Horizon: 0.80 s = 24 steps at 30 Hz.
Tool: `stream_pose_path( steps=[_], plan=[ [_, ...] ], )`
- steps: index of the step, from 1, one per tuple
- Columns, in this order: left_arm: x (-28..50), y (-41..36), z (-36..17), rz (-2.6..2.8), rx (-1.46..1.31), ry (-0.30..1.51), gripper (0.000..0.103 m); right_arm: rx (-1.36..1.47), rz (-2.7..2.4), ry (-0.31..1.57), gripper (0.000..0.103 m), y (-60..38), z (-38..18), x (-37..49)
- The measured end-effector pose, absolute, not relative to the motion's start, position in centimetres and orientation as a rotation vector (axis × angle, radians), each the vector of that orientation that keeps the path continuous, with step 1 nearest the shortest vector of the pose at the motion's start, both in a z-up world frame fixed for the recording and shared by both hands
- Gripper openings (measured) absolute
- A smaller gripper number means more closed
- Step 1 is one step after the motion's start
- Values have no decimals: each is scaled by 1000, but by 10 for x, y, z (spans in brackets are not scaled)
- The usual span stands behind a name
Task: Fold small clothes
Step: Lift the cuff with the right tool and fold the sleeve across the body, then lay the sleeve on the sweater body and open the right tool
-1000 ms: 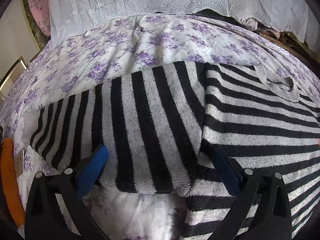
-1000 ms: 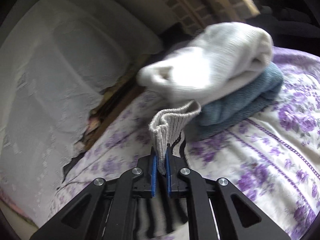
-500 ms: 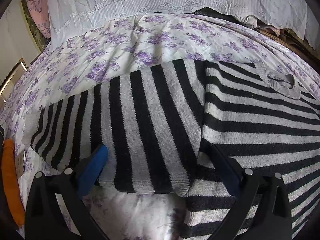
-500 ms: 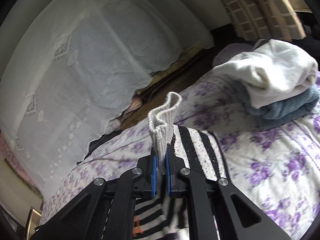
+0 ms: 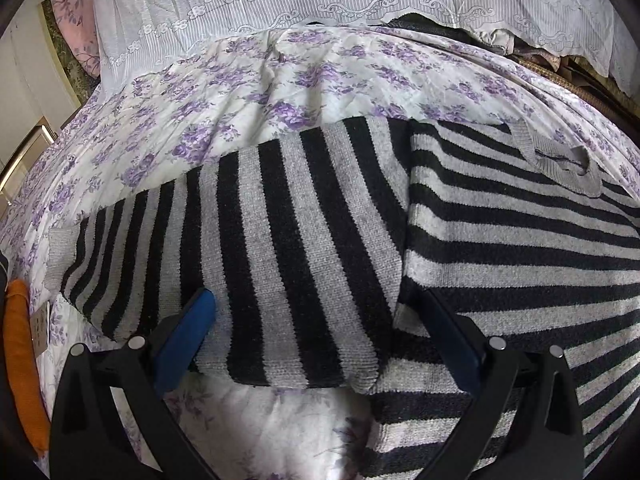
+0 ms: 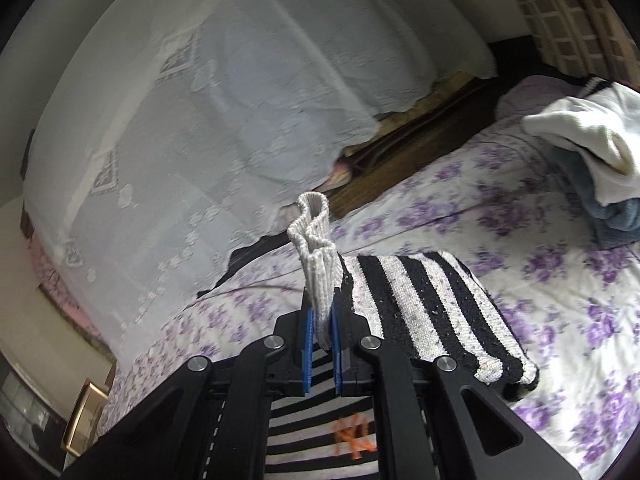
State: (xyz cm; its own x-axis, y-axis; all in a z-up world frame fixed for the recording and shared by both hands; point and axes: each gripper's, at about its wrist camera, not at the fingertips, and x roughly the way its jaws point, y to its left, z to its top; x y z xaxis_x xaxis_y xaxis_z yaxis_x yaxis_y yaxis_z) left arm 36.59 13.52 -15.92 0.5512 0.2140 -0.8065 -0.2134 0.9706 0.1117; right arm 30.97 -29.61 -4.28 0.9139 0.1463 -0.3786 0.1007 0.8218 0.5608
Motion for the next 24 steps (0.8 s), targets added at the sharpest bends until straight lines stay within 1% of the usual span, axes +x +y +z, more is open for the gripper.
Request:
stream_pose_path(
  steps=[13, 24],
  plan=[
    [366, 134, -159, 254, 4, 955, 99, 582, 206, 524, 9, -212, -50, 338],
    [367, 132, -162, 251, 15, 960, 99, 493, 283, 671, 9, -141, -90, 360]
  ],
)
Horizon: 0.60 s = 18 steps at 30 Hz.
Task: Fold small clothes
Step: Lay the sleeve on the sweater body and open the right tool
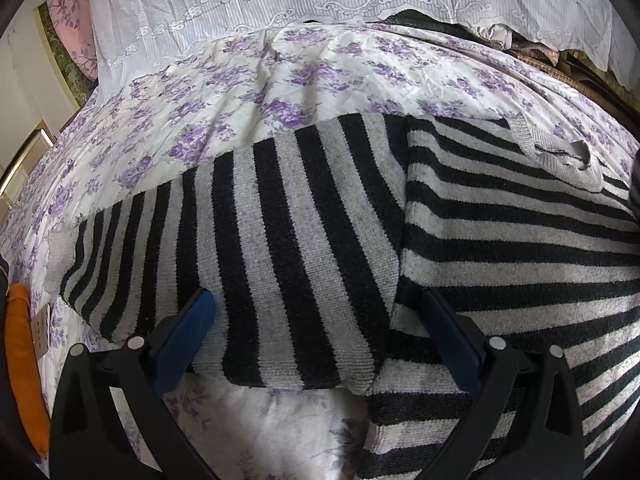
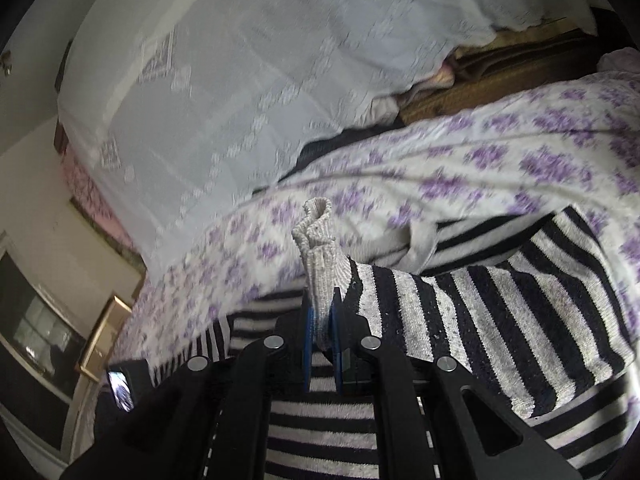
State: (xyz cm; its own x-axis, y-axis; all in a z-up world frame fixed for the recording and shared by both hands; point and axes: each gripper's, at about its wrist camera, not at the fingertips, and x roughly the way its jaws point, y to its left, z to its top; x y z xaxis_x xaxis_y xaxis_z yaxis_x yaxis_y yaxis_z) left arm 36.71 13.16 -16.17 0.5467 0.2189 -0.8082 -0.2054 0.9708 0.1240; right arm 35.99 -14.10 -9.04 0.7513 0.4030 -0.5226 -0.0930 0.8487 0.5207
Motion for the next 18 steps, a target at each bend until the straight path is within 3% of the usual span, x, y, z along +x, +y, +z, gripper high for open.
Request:
stream_pose_path(
  steps=[10, 12, 18],
  plan=[
    [368, 131, -164, 251, 31, 964, 99, 406, 271, 849, 11, -115, -146, 379],
    [368, 131, -164, 252, 34, 964, 99, 383, 280, 904, 23, -108, -158, 383],
    [369, 130, -163, 252, 33, 965, 99, 345, 323, 907, 24, -103, -151, 377]
  ],
)
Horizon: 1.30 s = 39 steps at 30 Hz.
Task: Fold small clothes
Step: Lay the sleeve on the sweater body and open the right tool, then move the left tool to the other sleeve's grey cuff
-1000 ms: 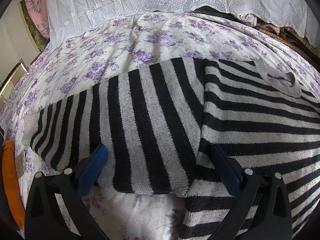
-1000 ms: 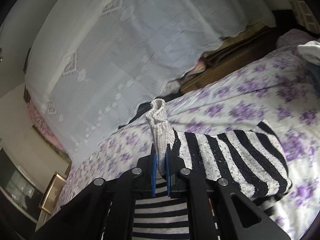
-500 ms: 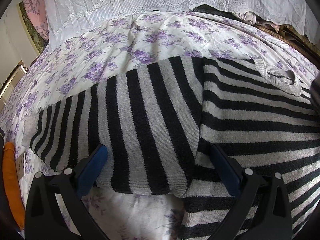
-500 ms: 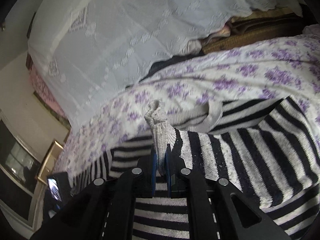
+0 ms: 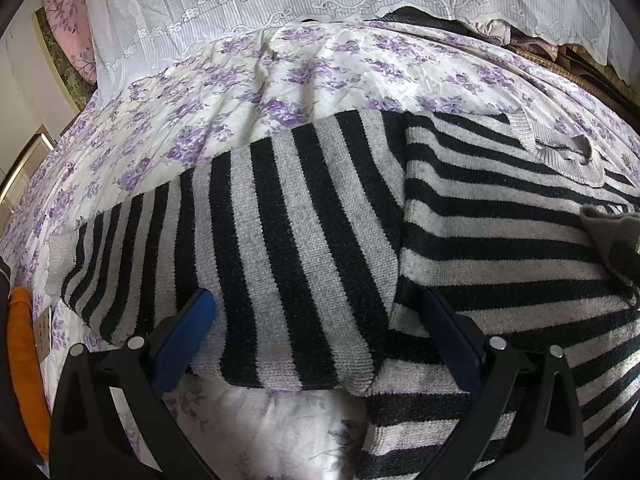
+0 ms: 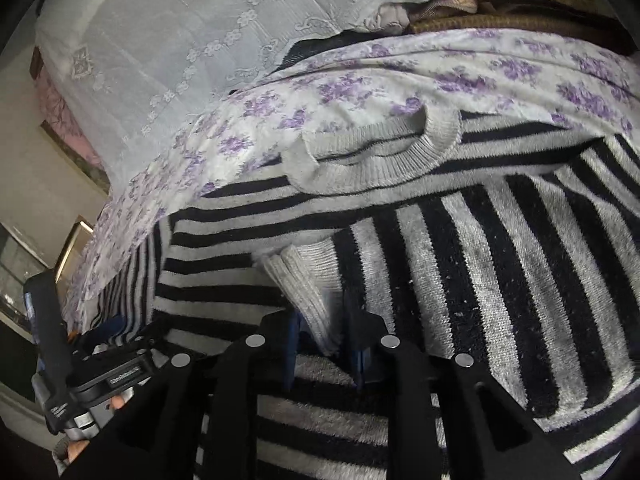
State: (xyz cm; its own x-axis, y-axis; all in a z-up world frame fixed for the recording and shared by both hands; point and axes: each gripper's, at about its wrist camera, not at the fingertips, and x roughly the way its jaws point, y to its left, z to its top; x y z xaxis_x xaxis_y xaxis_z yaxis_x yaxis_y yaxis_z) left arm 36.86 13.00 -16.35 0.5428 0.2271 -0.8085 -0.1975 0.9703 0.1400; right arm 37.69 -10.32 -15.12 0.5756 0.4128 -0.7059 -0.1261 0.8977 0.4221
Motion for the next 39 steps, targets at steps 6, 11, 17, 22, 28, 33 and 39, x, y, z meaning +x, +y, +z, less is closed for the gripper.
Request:
stream_pose_path(
  steps=[6, 11, 17, 22, 28, 33, 39],
  plan=[
    [369, 129, -163, 247, 32, 968, 99, 279, 420, 807, 46, -117, -104, 350],
    [358, 136, -140, 149, -94, 956, 99, 197, 212, 721, 37, -170, -89, 342],
    [357, 69, -115, -15, -39, 940, 99, 281, 20, 772, 17, -254, -107, 363],
    [383, -27, -134, -64, 146, 964, 99, 357, -17, 831, 19, -286, -132, 388],
    [410, -30, -174, -38, 122, 1000, 99, 414, 4, 872, 10, -309, -163, 394],
    [388, -6, -155, -50, 48, 983, 99, 336, 55, 778, 14, -296, -130, 340],
    [381, -25, -172, -32, 183, 969, 99, 162, 54, 833, 19, -271, -161, 308]
  ],
)
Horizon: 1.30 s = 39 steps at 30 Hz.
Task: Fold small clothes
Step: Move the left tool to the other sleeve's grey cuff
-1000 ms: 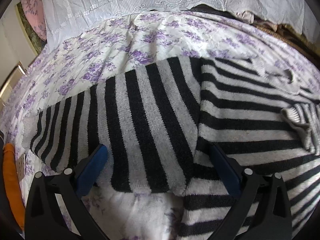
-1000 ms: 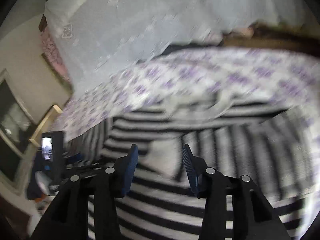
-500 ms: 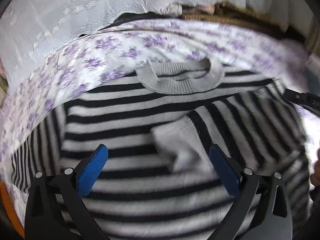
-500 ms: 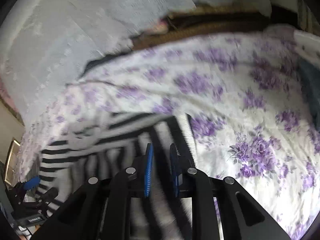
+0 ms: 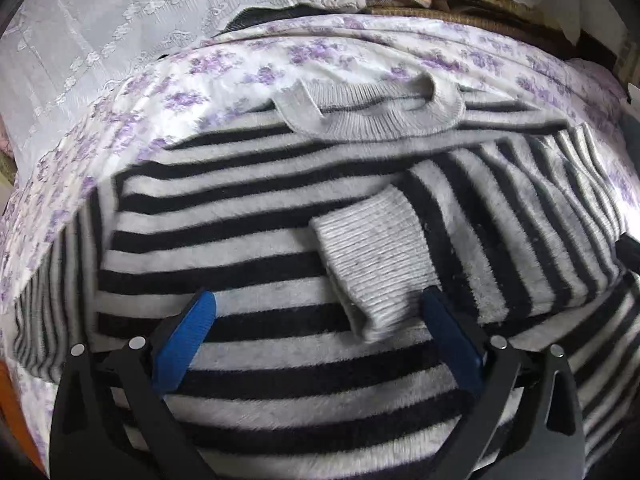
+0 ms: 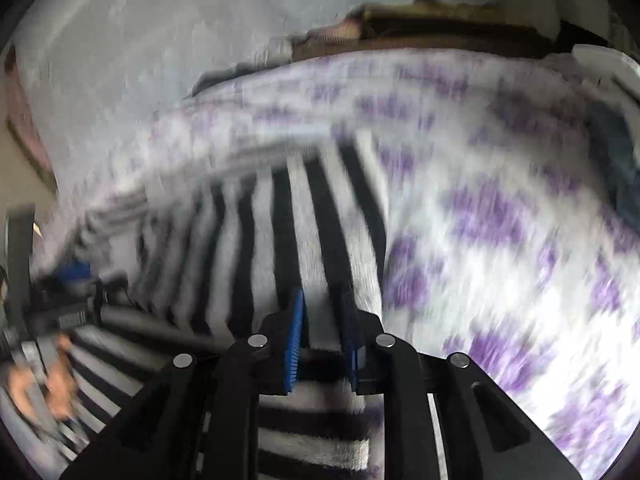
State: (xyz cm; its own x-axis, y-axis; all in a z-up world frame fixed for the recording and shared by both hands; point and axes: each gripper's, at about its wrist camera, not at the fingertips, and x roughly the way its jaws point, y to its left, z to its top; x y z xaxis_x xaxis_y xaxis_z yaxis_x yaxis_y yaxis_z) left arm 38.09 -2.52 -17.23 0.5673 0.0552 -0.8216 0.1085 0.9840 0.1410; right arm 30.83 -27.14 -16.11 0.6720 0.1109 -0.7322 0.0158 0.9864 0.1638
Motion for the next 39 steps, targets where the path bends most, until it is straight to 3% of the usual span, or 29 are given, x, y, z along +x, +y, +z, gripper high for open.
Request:
stream_pose_path(
  steps=[6, 8, 12, 18, 19, 21, 23, 28, 31, 39],
  plan=[
    [376, -20, -134, -30, 92, 907, 99, 115, 77, 769, 22, -243, -114, 318],
    [384, -33, -127, -46, 105, 910, 99, 98, 125, 812, 27, -222, -115, 347],
    [404, -64, -165, 8, 255, 979, 99, 69, 132, 961, 29, -192, -157, 398],
    [394, -34, -161, -25, 112, 957, 99, 77, 136, 829, 30, -187, -141, 366],
    [393, -30, -159, -18, 96, 950, 99, 74, 145, 808, 32, -189, -135, 358],
    [397, -24, -164, -16, 98, 984, 99, 38, 140, 799, 51, -189, -132, 348],
    [402, -24, -176, -43, 113, 1008, 99, 22, 138, 867, 59, -191, -151, 352],
    [388, -4, -159, -55, 76, 1033, 99, 53, 133, 785, 62, -197, -138, 332],
    [358, 38, -138, 29, 71, 969, 99, 88, 121, 727, 75, -214, -128, 316],
    [311, 224, -146, 274, -320, 943, 99, 450, 59, 728, 75, -299, -140, 298]
  ],
)
